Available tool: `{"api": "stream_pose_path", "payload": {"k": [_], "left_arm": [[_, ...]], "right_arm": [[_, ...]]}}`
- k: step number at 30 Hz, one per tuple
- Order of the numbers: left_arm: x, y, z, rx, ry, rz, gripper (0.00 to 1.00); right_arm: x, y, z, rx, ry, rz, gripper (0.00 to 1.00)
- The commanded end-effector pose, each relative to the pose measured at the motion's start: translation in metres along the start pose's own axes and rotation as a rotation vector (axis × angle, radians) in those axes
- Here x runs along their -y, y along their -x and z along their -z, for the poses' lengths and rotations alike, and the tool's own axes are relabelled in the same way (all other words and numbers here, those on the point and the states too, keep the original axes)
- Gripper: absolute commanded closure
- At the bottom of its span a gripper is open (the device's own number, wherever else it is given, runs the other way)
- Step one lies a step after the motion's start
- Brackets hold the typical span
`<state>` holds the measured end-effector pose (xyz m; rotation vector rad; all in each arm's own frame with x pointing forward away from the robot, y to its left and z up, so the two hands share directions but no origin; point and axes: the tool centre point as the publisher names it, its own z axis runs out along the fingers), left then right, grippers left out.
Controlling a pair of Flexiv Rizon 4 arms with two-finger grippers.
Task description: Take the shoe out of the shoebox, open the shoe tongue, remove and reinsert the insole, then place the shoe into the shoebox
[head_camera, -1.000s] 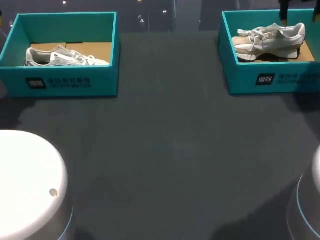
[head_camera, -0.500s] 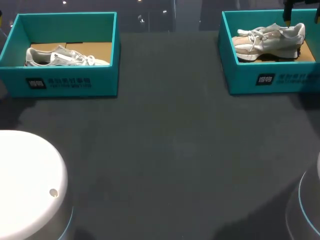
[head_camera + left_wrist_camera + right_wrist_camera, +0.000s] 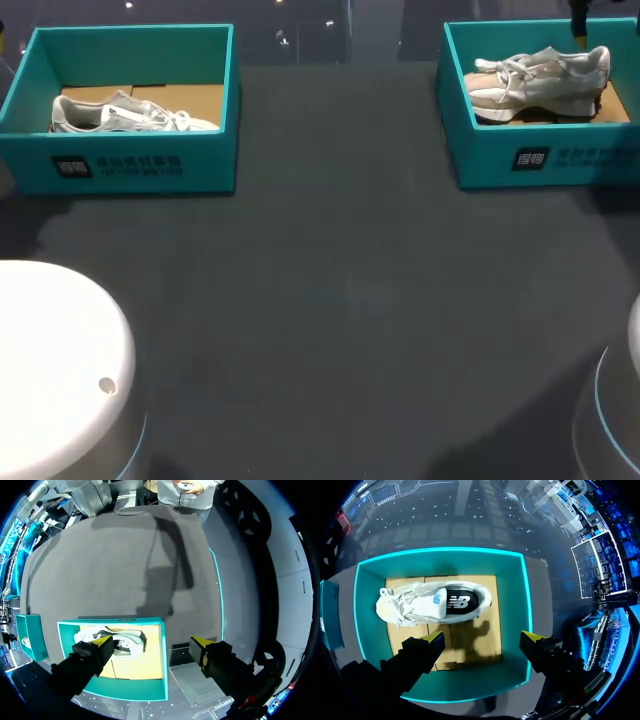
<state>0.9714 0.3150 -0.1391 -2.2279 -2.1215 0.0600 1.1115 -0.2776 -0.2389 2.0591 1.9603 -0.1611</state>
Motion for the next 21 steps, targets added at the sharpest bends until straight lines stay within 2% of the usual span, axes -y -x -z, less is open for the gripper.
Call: {"api": "stream_pose_path", "payload": {"k": [1,6,21], "left_arm": [[0.000,0.000,0.000,-0.003,0.000,-0.001,0.00],[0.000,0.000,0.000,-0.003,0.000,-0.001,0.00],[0.000,0.000,0.000,-0.003,0.000,-0.001,0.00]], "right_arm": [[-0.021,-0.001,-0.015,-0.009,-0.012,-0.001,0.00],[-0.030,0.001,-0.034,-0.024,0.001,-0.014,0.00],[-0.045,0.010,-0.087,-0.054,-0.046,-0.030,0.00]]}}
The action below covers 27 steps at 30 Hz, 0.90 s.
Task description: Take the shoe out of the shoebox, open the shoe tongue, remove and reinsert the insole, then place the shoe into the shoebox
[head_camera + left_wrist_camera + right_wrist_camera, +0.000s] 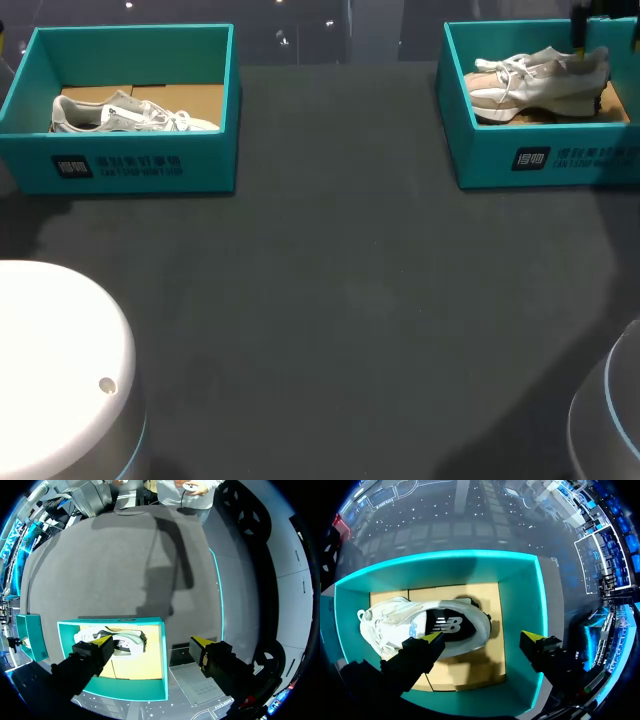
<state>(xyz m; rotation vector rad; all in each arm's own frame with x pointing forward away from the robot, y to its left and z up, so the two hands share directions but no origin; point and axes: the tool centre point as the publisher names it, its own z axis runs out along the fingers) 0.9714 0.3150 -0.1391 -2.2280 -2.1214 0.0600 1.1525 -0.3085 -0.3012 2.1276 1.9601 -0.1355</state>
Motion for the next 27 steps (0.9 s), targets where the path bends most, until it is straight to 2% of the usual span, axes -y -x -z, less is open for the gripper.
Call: {"api": "stream_pose_path", "payload": {"k": [1,3,4,5,7,11,13,25,27], "left_arm": [[0.000,0.000,0.000,-0.003,0.000,-0.001,0.00],[0.000,0.000,0.000,-0.003,0.000,-0.001,0.00],[0.000,0.000,0.000,-0.003,0.000,-0.001,0.00],[0.000,0.000,0.000,-0.003,0.000,-0.001,0.00],[0.000,0.000,0.000,-0.003,0.000,-0.001,0.00],[0.000,0.000,0.000,-0.003,0.000,-0.001,0.00],[0.000,0.000,0.000,-0.003,0.000,-0.001,0.00],[0.000,0.000,0.000,-0.003,0.000,-0.001,0.00],[0.000,0.000,0.000,-0.003,0.000,-0.001,0.00]], "right_arm": [[-0.013,0.001,-0.016,-0.011,-0.021,0.001,0.00],[-0.014,0.002,-0.020,-0.015,-0.026,0.002,0.01],[-0.015,0.002,-0.023,-0.017,-0.031,0.005,0.07],[-0.016,0.002,-0.025,-0.019,-0.037,0.008,0.08],[-0.016,0.002,-0.030,-0.021,-0.042,0.012,0.09],[-0.015,0.001,-0.038,-0.029,-0.056,0.022,0.24],[-0.015,0.001,-0.043,-0.036,-0.062,0.029,0.28],[-0.008,-0.003,-0.062,-0.059,-0.087,0.058,0.37],[-0.008,-0.003,-0.065,-0.063,-0.089,0.062,0.35]]}}
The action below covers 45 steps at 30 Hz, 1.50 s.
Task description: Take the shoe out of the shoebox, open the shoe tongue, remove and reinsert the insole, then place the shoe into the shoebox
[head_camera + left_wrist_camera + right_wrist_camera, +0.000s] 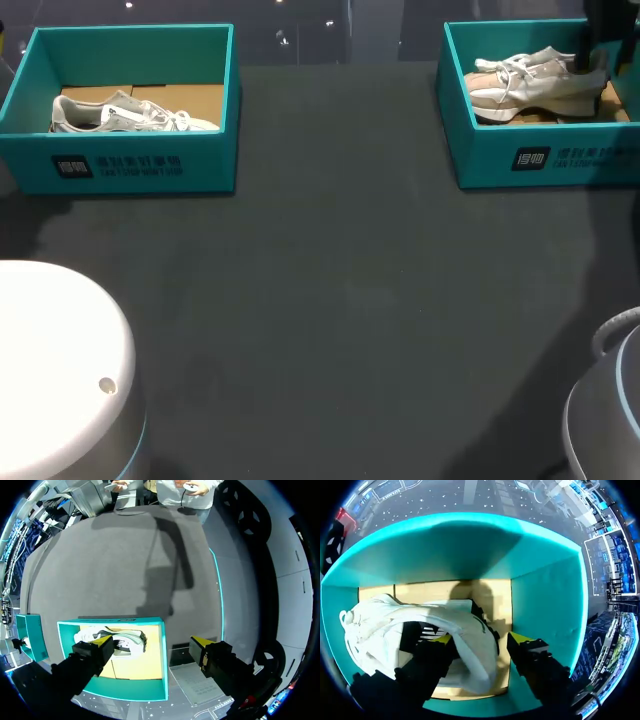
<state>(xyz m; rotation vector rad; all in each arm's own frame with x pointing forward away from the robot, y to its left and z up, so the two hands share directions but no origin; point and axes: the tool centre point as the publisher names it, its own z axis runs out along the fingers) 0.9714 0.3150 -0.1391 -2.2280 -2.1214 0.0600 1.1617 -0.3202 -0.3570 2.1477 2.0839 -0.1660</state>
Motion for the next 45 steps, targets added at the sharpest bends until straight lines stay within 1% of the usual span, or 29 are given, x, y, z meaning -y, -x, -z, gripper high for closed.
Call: {"api": "stream_pose_path", "payload": {"k": [1,4,9,12,15,20,21,22,23,25,26,37,42,45], "left_arm": [[0.000,0.000,0.000,-0.003,0.000,-0.001,0.00],[0.000,0.000,0.000,-0.003,0.000,-0.001,0.00],[0.000,0.000,0.000,-0.003,0.000,-0.001,0.00],[0.000,0.000,0.000,-0.003,0.000,-0.001,0.00],[0.000,0.000,0.000,-0.003,0.000,-0.001,0.00],[0.000,0.000,0.000,-0.003,0.000,-0.001,0.00],[0.000,0.000,0.000,-0.003,0.000,-0.001,0.00],[0.000,0.000,0.000,-0.003,0.000,-0.001,0.00],[0.000,0.000,0.000,-0.003,0.000,-0.001,0.00],[0.000,0.000,0.000,-0.003,0.000,-0.001,0.00],[0.000,0.000,0.000,-0.003,0.000,-0.001,0.00],[0.000,0.000,0.000,-0.003,0.000,-0.001,0.00],[0.000,0.000,0.000,-0.003,0.000,-0.001,0.00],[0.000,0.000,0.000,-0.003,0.000,-0.001,0.00]], "right_arm": [[-0.005,-0.001,-0.008,-0.006,-0.011,0.006,0.33],[-0.004,-0.001,-0.012,-0.010,-0.015,0.010,0.31],[-0.003,-0.001,-0.016,-0.016,-0.022,0.008,0.33],[-0.003,-0.001,-0.018,-0.019,-0.025,0.008,0.39],[-0.002,-0.002,-0.020,-0.025,-0.032,0.004,0.50],[0.000,-0.003,-0.023,-0.034,-0.042,-0.008,0.56],[0.001,-0.003,-0.023,-0.035,-0.043,-0.011,0.59],[0.001,-0.003,-0.023,-0.036,-0.044,-0.013,0.64],[0.002,-0.003,-0.022,-0.036,-0.045,-0.016,0.76],[0.003,-0.002,-0.021,-0.034,-0.045,-0.022,0.91],[0.003,-0.002,-0.019,-0.033,-0.044,-0.025,1.00],[0.004,0.005,-0.003,-0.030,-0.027,-0.061,1.00],[0.006,0.013,0.014,-0.047,0.009,-0.088,1.00],[0.007,0.019,0.027,-0.038,0.030,-0.099,1.00]]}}
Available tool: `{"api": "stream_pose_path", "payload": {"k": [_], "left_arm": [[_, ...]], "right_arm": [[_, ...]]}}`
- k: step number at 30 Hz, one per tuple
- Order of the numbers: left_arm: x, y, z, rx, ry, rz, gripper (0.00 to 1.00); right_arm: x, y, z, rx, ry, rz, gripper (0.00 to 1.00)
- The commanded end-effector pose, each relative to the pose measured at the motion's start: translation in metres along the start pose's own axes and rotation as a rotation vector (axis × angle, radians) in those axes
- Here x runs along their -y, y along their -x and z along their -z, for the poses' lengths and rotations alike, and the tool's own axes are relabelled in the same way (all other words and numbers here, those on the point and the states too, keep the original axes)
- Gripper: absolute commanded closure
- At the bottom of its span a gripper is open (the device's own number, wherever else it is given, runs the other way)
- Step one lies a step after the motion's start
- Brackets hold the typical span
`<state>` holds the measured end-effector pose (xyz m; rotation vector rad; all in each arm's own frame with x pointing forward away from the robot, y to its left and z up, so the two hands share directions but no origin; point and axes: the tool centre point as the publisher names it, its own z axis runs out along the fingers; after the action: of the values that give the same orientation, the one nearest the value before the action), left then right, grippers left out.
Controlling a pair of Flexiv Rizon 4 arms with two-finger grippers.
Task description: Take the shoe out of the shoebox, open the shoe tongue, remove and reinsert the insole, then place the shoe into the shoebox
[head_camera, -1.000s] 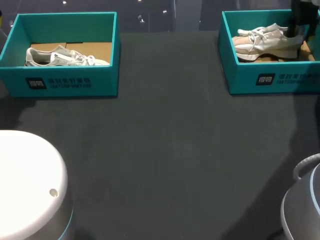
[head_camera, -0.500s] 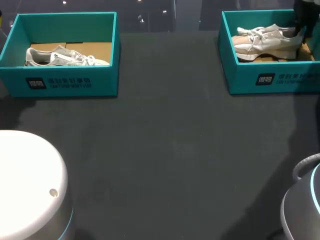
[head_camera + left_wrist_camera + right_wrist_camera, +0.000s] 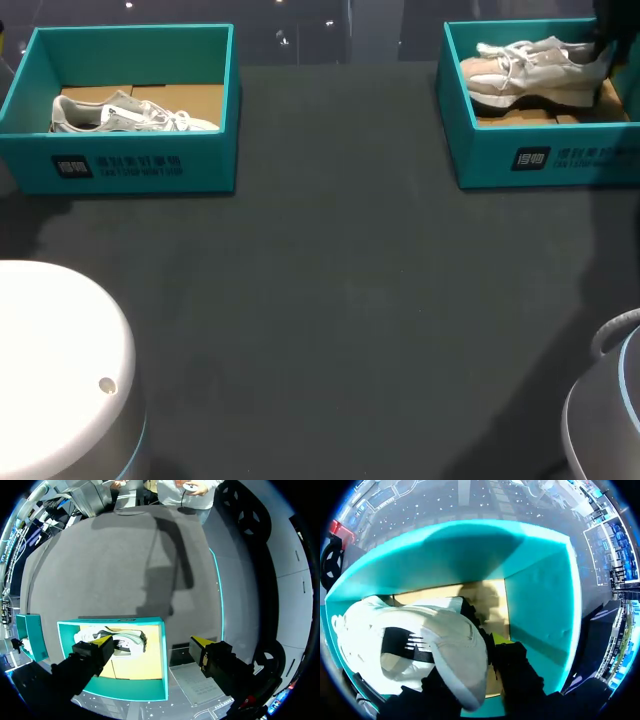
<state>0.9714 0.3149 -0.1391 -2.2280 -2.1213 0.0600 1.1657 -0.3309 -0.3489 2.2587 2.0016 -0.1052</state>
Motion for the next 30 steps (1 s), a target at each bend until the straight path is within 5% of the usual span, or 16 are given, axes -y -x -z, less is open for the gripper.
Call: {"api": "stream_pose_path", "payload": {"k": [1,21,30], "left_arm": [[0.000,0.000,0.000,-0.003,0.000,-0.001,0.00],[0.000,0.000,0.000,-0.003,0.000,-0.001,0.00],[0.000,0.000,0.000,-0.003,0.000,-0.001,0.00]], "right_arm": [[0.011,0.009,0.025,0.008,0.033,-0.008,1.00],[0.006,0.036,0.053,0.041,0.058,0.017,1.00],[0.007,0.032,0.082,0.031,0.044,0.039,1.00]]}}
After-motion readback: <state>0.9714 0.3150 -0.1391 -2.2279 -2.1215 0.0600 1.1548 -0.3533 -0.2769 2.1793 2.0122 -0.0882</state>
